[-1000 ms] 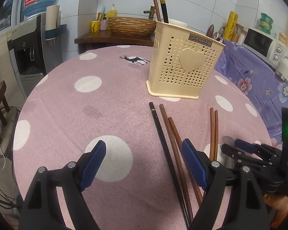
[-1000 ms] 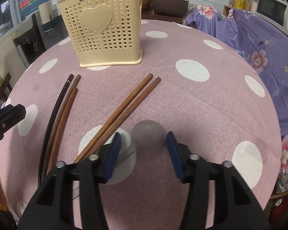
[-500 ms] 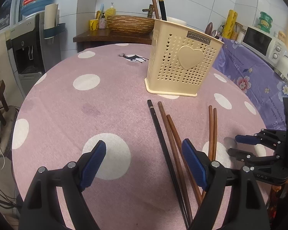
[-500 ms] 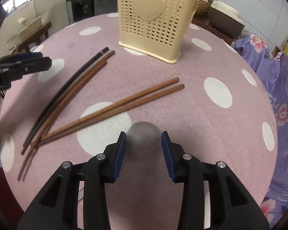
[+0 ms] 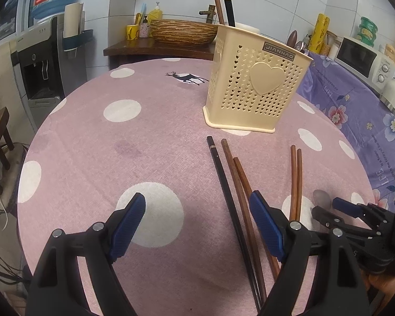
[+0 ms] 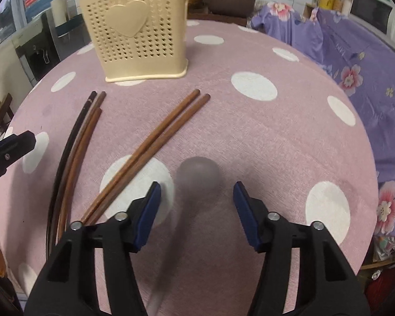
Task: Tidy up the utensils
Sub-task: 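Grasp the metal spoon by its handle with the right gripper, then grasp the black gold-banded chopstick with the left gripper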
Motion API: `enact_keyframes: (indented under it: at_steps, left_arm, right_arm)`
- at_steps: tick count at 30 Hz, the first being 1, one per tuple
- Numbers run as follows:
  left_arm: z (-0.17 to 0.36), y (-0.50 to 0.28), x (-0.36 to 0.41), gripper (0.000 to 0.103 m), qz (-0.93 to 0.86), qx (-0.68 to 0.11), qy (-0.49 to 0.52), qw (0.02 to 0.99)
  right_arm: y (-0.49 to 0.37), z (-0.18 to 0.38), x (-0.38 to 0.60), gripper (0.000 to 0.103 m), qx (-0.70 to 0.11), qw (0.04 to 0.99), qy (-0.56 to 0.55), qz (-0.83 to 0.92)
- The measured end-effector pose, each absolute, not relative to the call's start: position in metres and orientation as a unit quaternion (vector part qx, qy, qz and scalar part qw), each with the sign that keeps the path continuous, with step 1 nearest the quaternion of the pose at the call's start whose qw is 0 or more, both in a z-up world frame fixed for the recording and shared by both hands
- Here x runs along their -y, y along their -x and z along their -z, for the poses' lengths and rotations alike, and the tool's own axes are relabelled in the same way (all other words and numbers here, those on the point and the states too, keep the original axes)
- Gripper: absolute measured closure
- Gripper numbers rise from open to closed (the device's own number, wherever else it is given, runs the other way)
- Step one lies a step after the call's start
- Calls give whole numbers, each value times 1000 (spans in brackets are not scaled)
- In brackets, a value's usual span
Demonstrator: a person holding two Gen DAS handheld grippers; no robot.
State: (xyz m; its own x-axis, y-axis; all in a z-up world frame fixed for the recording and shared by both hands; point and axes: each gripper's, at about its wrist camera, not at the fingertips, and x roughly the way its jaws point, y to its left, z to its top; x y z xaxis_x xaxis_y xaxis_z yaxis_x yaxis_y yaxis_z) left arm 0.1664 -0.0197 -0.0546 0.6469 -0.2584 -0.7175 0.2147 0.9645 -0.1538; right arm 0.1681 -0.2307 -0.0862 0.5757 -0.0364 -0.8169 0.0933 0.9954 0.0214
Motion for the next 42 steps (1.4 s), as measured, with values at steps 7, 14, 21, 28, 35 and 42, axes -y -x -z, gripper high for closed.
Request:
enact_keyframes:
  at_steps: [7, 14, 21, 28, 35, 42]
  left_arm:
    - [55, -166, 17, 23, 130, -400, 32, 907]
    - [56, -168, 18, 23, 129, -403, 29, 905]
    - [56, -171, 19, 23, 130, -404, 29, 905]
    - [55, -173, 26, 23, 136, -405, 25, 904]
    - [59, -186, 32, 45, 149, -425, 19, 893]
    - [75, -205, 55, 74, 158, -457, 9, 875]
  right_arm:
    - [-177, 86, 237, 67, -451, 891, -40, 35]
    - [-164, 68, 252, 67, -399, 914, -70, -3]
    - [-125, 19, 271, 67, -299, 949, -86, -39]
    - [-108, 7, 266, 67, -263, 961, -67, -47]
    - [-111, 9, 265, 67, -259, 962, -72, -48]
    - [-110, 10, 265, 67, -257, 963, -70, -47]
